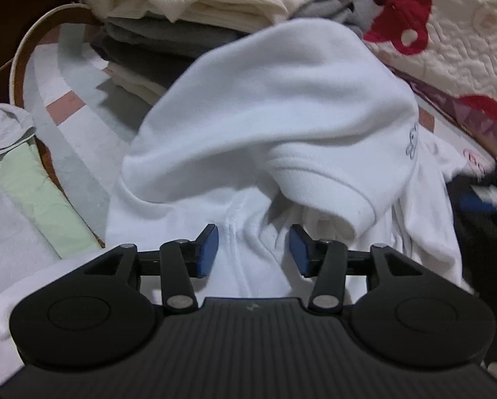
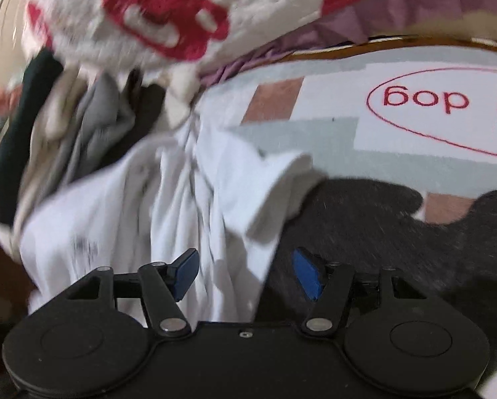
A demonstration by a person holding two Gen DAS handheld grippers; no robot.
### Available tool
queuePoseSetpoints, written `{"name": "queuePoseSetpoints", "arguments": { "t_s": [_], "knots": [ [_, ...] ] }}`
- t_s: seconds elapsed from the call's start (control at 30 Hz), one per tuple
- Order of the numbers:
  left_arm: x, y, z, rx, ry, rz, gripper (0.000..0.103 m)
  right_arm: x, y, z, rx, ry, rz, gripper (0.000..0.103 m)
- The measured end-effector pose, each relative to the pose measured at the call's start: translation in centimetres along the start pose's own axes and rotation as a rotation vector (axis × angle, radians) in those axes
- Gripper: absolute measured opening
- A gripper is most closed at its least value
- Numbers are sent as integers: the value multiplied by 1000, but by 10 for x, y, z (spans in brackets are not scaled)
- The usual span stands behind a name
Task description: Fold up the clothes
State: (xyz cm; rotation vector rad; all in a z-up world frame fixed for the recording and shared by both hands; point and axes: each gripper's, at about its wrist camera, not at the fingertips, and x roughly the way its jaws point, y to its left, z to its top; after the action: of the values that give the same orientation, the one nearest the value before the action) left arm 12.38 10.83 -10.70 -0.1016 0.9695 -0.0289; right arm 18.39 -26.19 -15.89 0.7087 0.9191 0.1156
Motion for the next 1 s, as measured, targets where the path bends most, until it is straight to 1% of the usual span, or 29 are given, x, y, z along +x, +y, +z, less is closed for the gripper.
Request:
{"name": "queuePoseSetpoints", "arguments": {
  "t_s": [0.03, 0.07, 0.1, 0.13, 0.17, 0.2, 0.23, 0.27, 0.3, 0.33, 0.37, 0.4, 0.43, 0.47, 0.5, 0.53, 0.57, 0.6, 0.63, 0.7, 0.73, 0.77, 0.8, 0.87, 0.9, 1.0],
  "knots": [
    [-1, 1, 1, 15, -8, 18, 55, 4, 3, 2, -9, 0, -28, 75],
    [-1, 3, 2, 30, -17, 38, 62, 9, 6, 4, -20, -1, -57, 77],
    [-3, 4, 4, 63, -39, 102, 67, 13, 12, 3, -57, -3, -83, 77],
    [-4, 5, 5, 97, -63, 173, 70, 17, 18, 2, -94, -5, -109, 77],
    [-6, 9, 6, 109, -86, 197, 77, 20, 24, 0, -120, -10, -114, 77],
    [-8, 13, 7, 117, -110, 215, 79, 22, 27, 0, -128, -9, -112, 81],
    [-8, 16, 8, 130, -120, 222, 79, 24, 31, 0, -129, -17, -98, 82],
    [-5, 16, 7, 148, -114, 222, 81, 27, 30, 2, -124, -17, -72, 82],
    [-2, 16, 6, 167, -107, 220, 83, 30, 30, 5, -119, -18, -48, 84],
    [4, 14, 4, 186, -82, 211, 84, 35, 31, 8, -111, -25, -33, 88],
    [12, 11, 1, 203, -38, 188, 87, 39, 32, 10, -98, -32, -13, 91],
    [21, 8, -3, 225, 29, 166, 91, 43, 34, 11, -85, -37, 3, 95],
    [32, 6, -6, 245, 114, 166, 91, 47, 36, 12, -69, -49, 15, 96],
    [34, 7, -8, 234, 129, 166, 91, 51, 40, 10, -69, -54, 22, 96],
    [35, 8, -9, 217, 131, 166, 91, 55, 45, 9, -73, -59, 29, 94],
    [34, 10, -7, 208, 138, 160, 91, 59, 54, 5, -115, -40, 39, 78],
    [34, 13, -5, 186, 138, 147, 91, 62, 64, -2, -184, -18, 28, 65],
    [34, 18, -4, 162, 137, 133, 88, 66, 74, -9, -254, 3, 15, 40],
    [33, 23, -3, 133, 128, 110, 84, 65, 84, -17, -333, 0, -15, 33],
    [31, 28, -2, 86, 111, 59, 51, 52, 102, -34, -481, -63, -62, 29],
    [29, 28, -1, 67, 106, 36, 43, 39, 108, -39, -502, -107, -77, 28],
    [24, 26, 2, 67, 91, 43, 27, 26, 113, -43, -523, -151, -93, 28],
    [18, 23, 4, 70, 74, 56, 21, 13, 119, -48, -544, -195, -109, 27],
    [2, 12, 9, 101, 13, 88, 11, -18, 125, -56, -582, -284, -149, 26],
    [-6, 8, 11, 116, -24, 103, 8, -32, 127, -58, -597, -316, -166, 26],
    [-28, -5, 13, 172, -131, 165, 8, -76, 124, -62, -615, -419, -249, 25]
  ]
}}
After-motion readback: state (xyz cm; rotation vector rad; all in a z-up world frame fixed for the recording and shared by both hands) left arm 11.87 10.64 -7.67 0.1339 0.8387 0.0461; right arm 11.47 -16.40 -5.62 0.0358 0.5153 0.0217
